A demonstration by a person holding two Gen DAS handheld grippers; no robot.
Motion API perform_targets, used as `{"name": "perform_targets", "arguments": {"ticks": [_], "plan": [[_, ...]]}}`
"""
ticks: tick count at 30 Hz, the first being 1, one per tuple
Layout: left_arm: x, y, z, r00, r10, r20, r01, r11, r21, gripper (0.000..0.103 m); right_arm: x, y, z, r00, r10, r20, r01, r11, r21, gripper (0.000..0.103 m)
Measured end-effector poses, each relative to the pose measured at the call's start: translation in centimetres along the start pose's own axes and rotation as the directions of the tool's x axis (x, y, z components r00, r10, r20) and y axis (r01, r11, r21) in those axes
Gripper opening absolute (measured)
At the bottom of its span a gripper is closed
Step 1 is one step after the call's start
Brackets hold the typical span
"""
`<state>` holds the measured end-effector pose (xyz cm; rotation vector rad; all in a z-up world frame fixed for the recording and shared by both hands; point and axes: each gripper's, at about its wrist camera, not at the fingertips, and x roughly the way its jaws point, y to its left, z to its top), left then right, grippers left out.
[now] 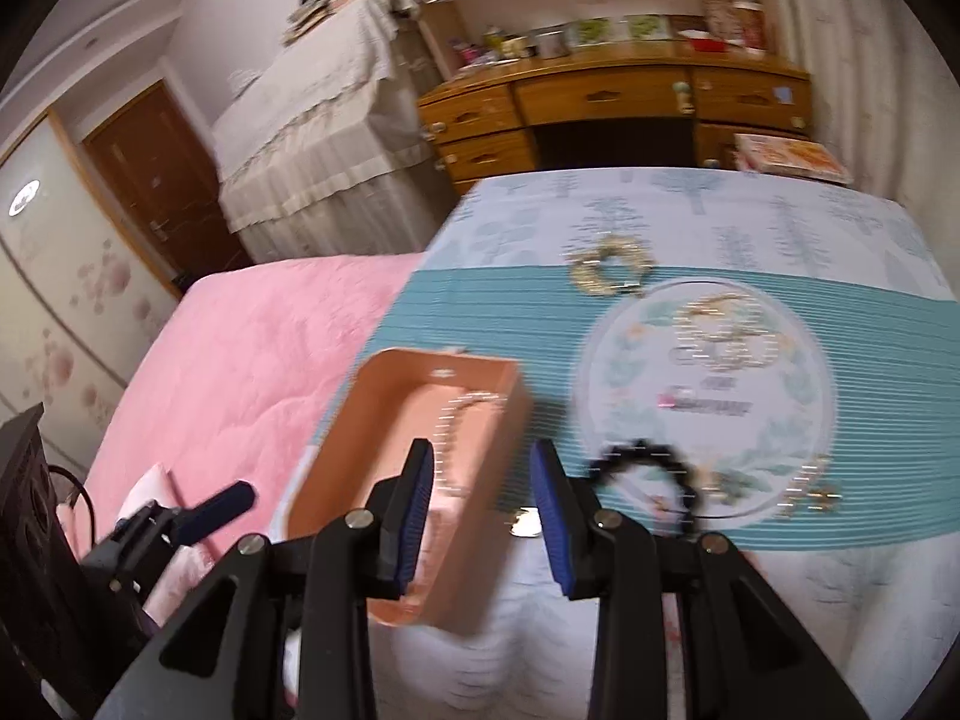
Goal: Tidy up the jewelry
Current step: 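Grasp the gold leaf hair clip with the left tool while the right tool grasps the pearl necklace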
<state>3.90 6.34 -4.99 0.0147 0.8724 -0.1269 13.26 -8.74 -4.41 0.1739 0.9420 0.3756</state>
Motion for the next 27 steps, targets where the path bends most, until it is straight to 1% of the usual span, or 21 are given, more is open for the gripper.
{"name": "perform_targets", "arguments": {"ticks": [2, 4, 8, 10, 12, 15, 17, 19, 22, 24, 26, 27], "plan": [[0.4, -0.6, 1.3, 1.0, -0.015, -0.02, 0.015, 1.0, 0.023, 0.074, -0.8, -1.9, 0.5, 1.0, -0.022, 0.0, 0.022, 1.0, 0.023, 0.034], [0.5, -1.0, 2.7, 0.999, -0.015, -0.03, 0.017, 0.999, 0.047, 0.074, -1.9, -3.7, 1.4, 0.999, -0.045, 0.008, 0.045, 0.998, 0.04, 0.034], [0.7, -2.0, 6.5, 1.0, 0.016, -0.025, -0.014, 0.996, 0.091, 0.074, -4.2, -7.0, 4.4, 0.999, -0.053, 0.01, 0.052, 0.995, 0.09, 0.034], [0.9, -2.4, 8.9, 1.0, 0.019, -0.023, -0.016, 0.995, 0.1, 0.074, -5.4, -8.1, 6.4, 0.997, -0.076, 0.027, 0.073, 0.993, 0.094, 0.034], [1.3, -2.6, 11.3, 0.999, 0.003, -0.042, 0.0, 0.996, 0.084, 0.074, -6.2, -8.8, 8.2, 0.993, -0.112, 0.041, 0.108, 0.99, 0.095, 0.034], [2.1, -3.0, 15.0, 0.998, -0.029, -0.06, 0.03, 0.999, 0.027, 0.074, -7.0, -10.2, 11.4, 0.992, -0.122, 0.046, 0.115, 0.986, 0.12, 0.034], [3.2, -3.3, 17.6, 0.997, -0.046, -0.068, 0.045, 0.999, -0.016, 0.074, -7.1, -10.8, 13.4, 0.988, -0.145, 0.051, 0.138, 0.983, 0.12, 0.034], [4.6, -3.5, 19.6, 0.996, -0.046, -0.072, 0.042, 0.998, -0.054, 0.074, -6.7, -11.8, 15.3, 0.982, -0.18, 0.057, 0.171, 0.977, 0.129, 0.034], [8.2, -3.7, 22.1, 0.995, -0.031, -0.091, 0.02, 0.993, -0.118, 0.074, -4.5, -13.0, 16.4, 0.986, -0.164, 0.009, 0.162, 0.978, 0.134, 0.034], [11.4, -3.8, 23.1, 0.992, -0.027, -0.125, 0.008, 0.988, -0.154, 0.074, -2.3, -13.7, 16.2, 0.985, -0.168, -0.044, 0.173, 0.977, 0.127, 0.034], [14.0, -3.7, 23.2, 0.987, -0.02, -0.162, -0.009, 0.984, -0.176, 0.074, 0.2, -14.3, 15.6, 0.98, -0.17, -0.1, 0.181, 0.977, 0.113, 0.034], [15.5, -3.7, 23.1, 0.983, -0.02, -0.182, -0.015, 0.981, -0.191, 0.072, 1.6, -14.5, 15.1, 0.978, -0.162, -0.131, 0.176, 0.979, 0.105, 0.034]]}}
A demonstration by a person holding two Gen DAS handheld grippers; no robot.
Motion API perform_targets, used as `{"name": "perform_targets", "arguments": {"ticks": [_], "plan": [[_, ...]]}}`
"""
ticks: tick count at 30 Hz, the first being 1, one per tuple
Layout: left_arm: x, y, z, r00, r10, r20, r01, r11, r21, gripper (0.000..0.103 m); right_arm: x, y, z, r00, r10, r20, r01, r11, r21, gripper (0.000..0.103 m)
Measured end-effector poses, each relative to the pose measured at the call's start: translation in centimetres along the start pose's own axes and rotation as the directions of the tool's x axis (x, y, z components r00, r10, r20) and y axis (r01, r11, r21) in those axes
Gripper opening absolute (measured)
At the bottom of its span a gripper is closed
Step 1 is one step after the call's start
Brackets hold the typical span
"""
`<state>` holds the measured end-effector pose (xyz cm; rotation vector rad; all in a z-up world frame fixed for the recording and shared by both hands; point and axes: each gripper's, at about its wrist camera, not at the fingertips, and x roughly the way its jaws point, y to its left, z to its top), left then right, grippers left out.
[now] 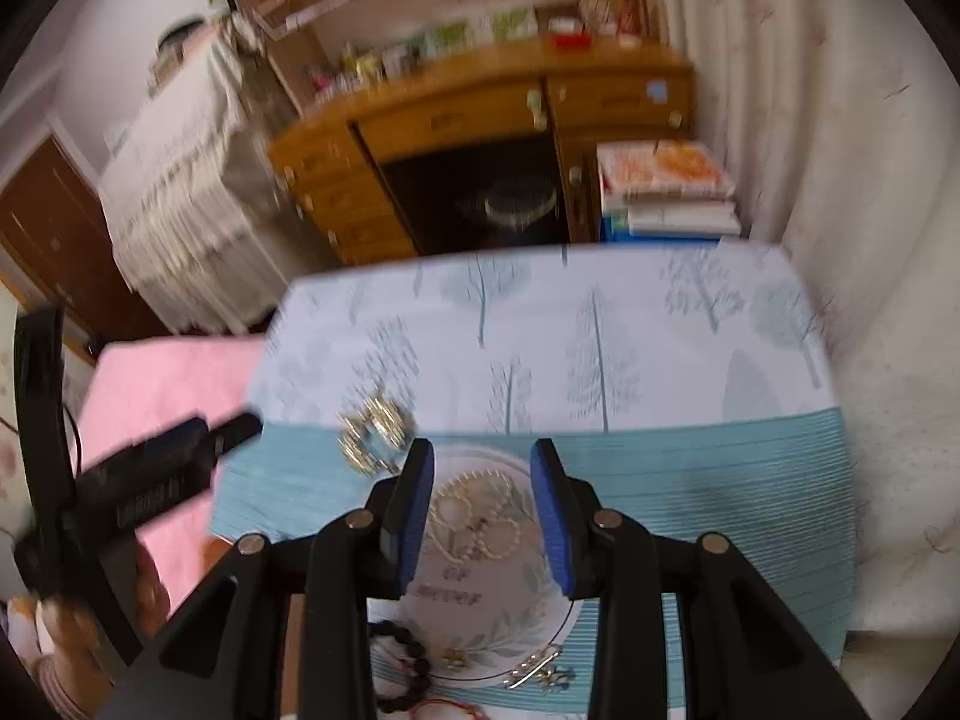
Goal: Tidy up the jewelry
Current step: 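Grasp the gold leaf hair clip with the left tool while the right tool grasps the pearl necklace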
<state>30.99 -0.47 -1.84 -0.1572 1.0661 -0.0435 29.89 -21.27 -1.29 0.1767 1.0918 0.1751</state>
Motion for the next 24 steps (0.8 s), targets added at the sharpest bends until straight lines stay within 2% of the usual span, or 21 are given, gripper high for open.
{"name": "perform_targets", "arguments": {"ticks": [3, 6, 11, 13, 15, 17, 24], "plan": [[4.3, 0.1, 0.2, 0.997, -0.027, -0.069, 0.022, 0.998, -0.062, 0.068, 3.8, 0.0, -1.2, 0.996, 0.038, -0.086, -0.041, 0.999, -0.034, 0.034], [7.5, -0.1, 0.0, 0.99, -0.074, -0.117, 0.06, 0.991, -0.119, 0.065, 6.4, 0.3, -2.3, 0.99, 0.045, -0.136, -0.055, 0.996, -0.073, 0.034], [10.0, -1.2, -0.6, 0.988, -0.094, -0.123, 0.076, 0.987, -0.142, 0.064, 8.8, 0.4, -3.3, 0.983, 0.064, -0.17, -0.084, 0.99, -0.114, 0.034], [10.6, -1.8, -0.6, 0.99, -0.087, -0.113, 0.071, 0.988, -0.138, 0.061, 8.9, 0.2, -3.5, 0.982, 0.081, -0.168, -0.102, 0.988, -0.116, 0.034], [11.2, -2.4, -0.6, 0.99, -0.076, -0.116, 0.061, 0.99, -0.125, 0.048, 8.7, 0.0, -3.6, 0.983, 0.089, -0.163, -0.109, 0.987, -0.117, 0.034], [11.7, -2.7, -0.5, 0.99, -0.067, -0.124, 0.052, 0.991, -0.121, 0.041, 8.6, -0.4, -3.5, 0.983, 0.099, -0.156, -0.118, 0.986, -0.115, 0.034], [13.2, -3.9, -0.3, 0.991, 0.002, -0.132, -0.014, 0.995, -0.094, 0.04, 8.7, -1.3, -3.8, 0.979, 0.138, -0.149, -0.154, 0.982, -0.107, 0.034]]}}
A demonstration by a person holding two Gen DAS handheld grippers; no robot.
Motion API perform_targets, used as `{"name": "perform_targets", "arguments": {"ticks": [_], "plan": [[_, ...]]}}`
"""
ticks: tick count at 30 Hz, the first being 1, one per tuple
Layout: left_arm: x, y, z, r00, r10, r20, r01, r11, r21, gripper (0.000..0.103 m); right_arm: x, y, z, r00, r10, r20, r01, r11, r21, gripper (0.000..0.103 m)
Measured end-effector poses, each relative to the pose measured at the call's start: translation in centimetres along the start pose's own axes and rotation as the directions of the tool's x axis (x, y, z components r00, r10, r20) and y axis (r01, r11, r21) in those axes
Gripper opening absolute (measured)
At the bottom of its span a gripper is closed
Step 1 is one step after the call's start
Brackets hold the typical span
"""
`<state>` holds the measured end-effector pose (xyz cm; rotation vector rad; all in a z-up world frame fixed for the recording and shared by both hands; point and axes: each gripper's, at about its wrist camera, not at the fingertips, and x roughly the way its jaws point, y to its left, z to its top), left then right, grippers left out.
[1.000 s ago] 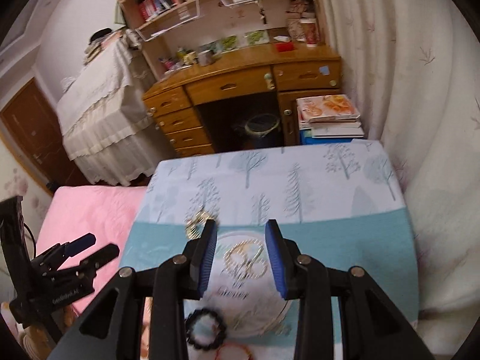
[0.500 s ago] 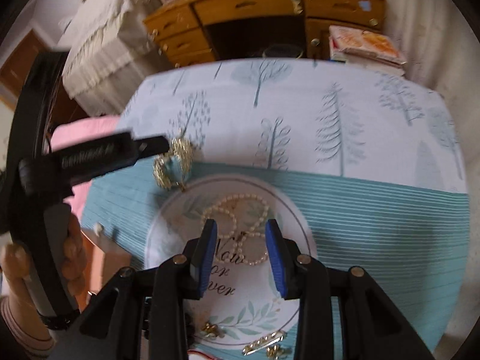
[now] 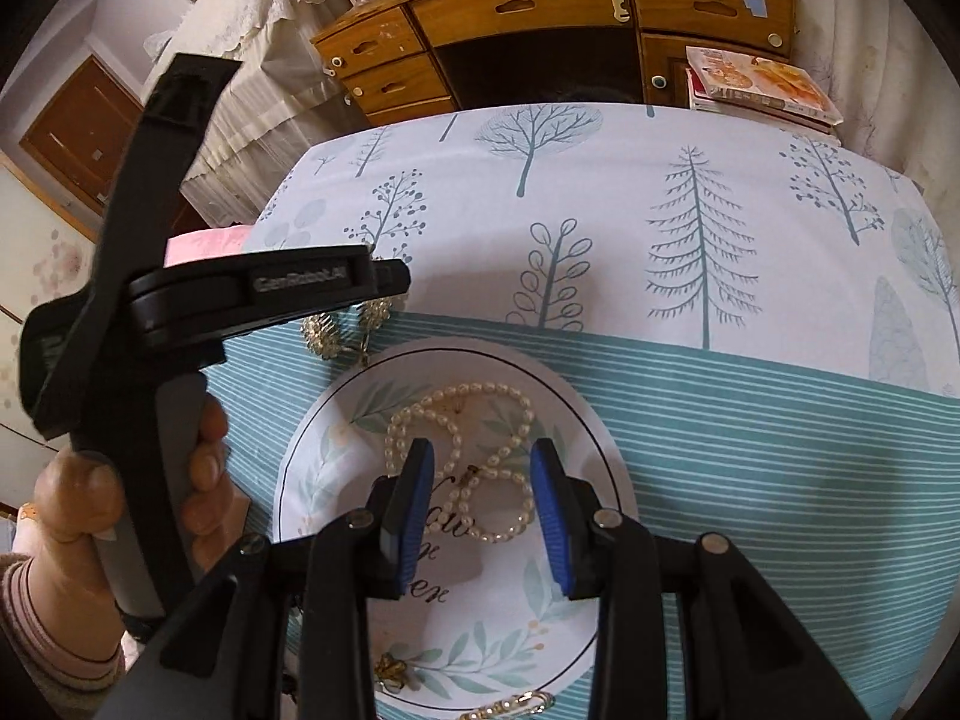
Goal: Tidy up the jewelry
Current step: 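Grasp the gold leaf hair clip with the left tool while the right tool grasps the pearl necklace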
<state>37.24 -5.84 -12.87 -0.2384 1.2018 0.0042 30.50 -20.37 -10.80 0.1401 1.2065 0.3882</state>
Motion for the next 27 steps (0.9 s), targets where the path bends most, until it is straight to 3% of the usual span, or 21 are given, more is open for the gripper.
{"name": "perform_targets", "arguments": {"ticks": [7, 9, 12, 19, 27], "plan": [[1.2, -1.2, 0.2, 0.988, 0.15, -0.021, -0.149, 0.989, 0.02, 0.04, 0.2, 0.0, -0.5, 1.0, 0.02, 0.002, -0.02, 1.0, -0.015, 0.034], [1.4, -1.4, 0.4, 0.987, 0.163, -0.018, -0.162, 0.987, 0.019, 0.039, 0.3, 0.0, -0.6, 1.0, 0.031, 0.001, -0.031, 0.999, -0.014, 0.034], [1.6, -1.5, 0.7, 0.986, 0.165, -0.005, -0.165, 0.986, 0.016, 0.029, 0.1, 0.1, -0.8, 0.999, 0.04, 0.003, -0.04, 0.999, -0.021, 0.034], [1.3, 0.1, 0.3, 0.989, 0.143, -0.03, -0.142, 0.99, 0.016, 0.028, 0.2, 0.4, -0.5, 0.999, 0.046, 0.005, -0.046, 0.998, -0.031, 0.034], [-1.5, 2.4, -1.4, 0.997, 0.069, -0.032, -0.067, 0.997, 0.044, 0.028, 2.4, 1.8, 0.6, 0.999, 0.022, -0.038, -0.025, 0.997, -0.074, 0.034]]}}
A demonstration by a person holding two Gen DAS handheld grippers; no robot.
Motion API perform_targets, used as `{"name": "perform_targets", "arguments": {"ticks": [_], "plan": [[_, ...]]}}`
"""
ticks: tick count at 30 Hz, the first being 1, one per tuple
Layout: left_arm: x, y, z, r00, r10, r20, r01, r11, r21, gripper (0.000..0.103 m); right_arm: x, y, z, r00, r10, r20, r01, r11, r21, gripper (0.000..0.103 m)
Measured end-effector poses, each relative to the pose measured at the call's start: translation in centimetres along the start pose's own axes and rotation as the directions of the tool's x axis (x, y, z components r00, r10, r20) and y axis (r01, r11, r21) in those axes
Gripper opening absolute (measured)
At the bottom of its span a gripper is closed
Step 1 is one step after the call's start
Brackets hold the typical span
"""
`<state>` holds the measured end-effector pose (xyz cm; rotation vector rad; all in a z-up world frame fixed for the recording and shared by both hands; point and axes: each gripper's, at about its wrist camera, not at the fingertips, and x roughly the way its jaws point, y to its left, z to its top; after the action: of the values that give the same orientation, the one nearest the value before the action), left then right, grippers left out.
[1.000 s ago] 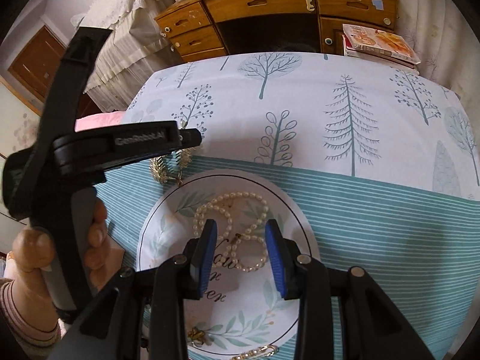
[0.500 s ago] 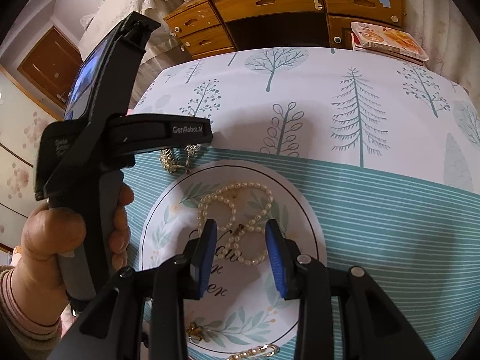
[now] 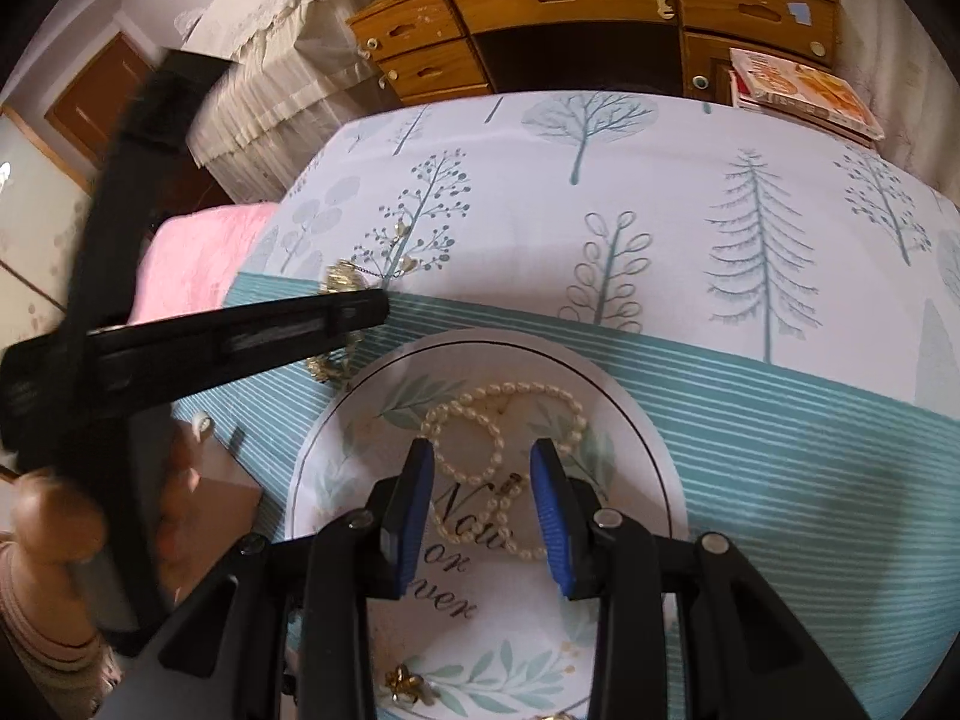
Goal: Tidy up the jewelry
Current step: 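Grasp the gold leaf hair clip with the left tool while the right tool grasps the pearl necklace, then place the hair clip in the box with the left tool while the right tool lowers the necklace in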
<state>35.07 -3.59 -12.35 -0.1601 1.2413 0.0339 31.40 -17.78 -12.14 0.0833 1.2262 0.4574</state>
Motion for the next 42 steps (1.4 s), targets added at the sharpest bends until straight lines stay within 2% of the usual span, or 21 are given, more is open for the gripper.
{"name": "perform_targets", "arguments": {"ticks": [5, 7, 11, 13, 16, 18, 21, 25, 29, 35, 42], "plan": [[-2.7, 1.0, -0.8, 0.998, -0.052, 0.025, 0.051, 0.999, 0.019, 0.028, 1.3, 0.8, 0.3, 0.998, -0.06, -0.015, 0.06, 0.998, -0.035, 0.033], [-3.9, 1.3, -1.1, 0.997, -0.068, 0.035, 0.067, 0.997, 0.032, 0.028, 1.7, 1.3, 0.3, 0.996, -0.089, -0.023, 0.087, 0.994, -0.059, 0.025], [-6.2, 1.8, -2.0, 0.994, -0.097, 0.053, 0.094, 0.994, 0.053, 0.028, 2.2, 2.5, 0.3, 0.981, -0.191, -0.012, 0.188, 0.974, -0.127, 0.016], [-7.3, 2.1, -2.5, 0.992, -0.113, 0.061, 0.109, 0.992, 0.06, 0.028, 2.4, 3.1, 0.2, 0.965, -0.263, -0.002, 0.259, 0.952, -0.16, 0.006], [-8.8, 2.6, -3.2, 0.989, -0.131, 0.075, 0.126, 0.99, 0.069, 0.028, 2.5, 3.6, 0.0, 0.953, -0.304, 0.002, 0.3, 0.937, -0.177, 0.004], [-9.9, 3.0, -3.8, 0.987, -0.14, 0.084, 0.134, 0.988, 0.076, 0.028, 2.2, 3.9, -0.3, 0.956, -0.295, 0.0, 0.291, 0.941, -0.171, 0.004], [-11.4, 4.1, -4.7, 0.985, -0.147, 0.093, 0.139, 0.986, 0.088, 0.028, 0.2, 4.6, -0.7, 0.963, -0.267, 0.042, 0.27, 0.951, -0.149, 0.004], [-13.1, 5.7, -6.1, 0.985, -0.144, 0.097, 0.134, 0.985, 0.104, 0.028, -3.9, 6.5, -0.8, 0.966, -0.225, 0.126, 0.241, 0.962, -0.131, 0.004], [-14.8, 7.7, -7.9, 0.985, -0.138, 0.106, 0.125, 0.985, 0.116, 0.028, -8.1, 8.9, -0.5, 0.96, -0.187, 0.207, 0.215, 0.969, -0.121, 0.004], [-16.5, 10.9, -11.2, 0.985, -0.131, 0.111, 0.118, 0.986, 0.118, 0.028, -14.4, 13.9, -0.6, 0.928, -0.124, 0.351, 0.178, 0.976, -0.127, 0.004], [-14.6, 14.0, -14.9, 0.988, -0.136, 0.069, 0.127, 0.985, 0.117, 0.028, -18.3, 19.9, -1.4, 0.889, -0.027, 0.456, 0.116, 0.979, -0.168, 0.004]]}}
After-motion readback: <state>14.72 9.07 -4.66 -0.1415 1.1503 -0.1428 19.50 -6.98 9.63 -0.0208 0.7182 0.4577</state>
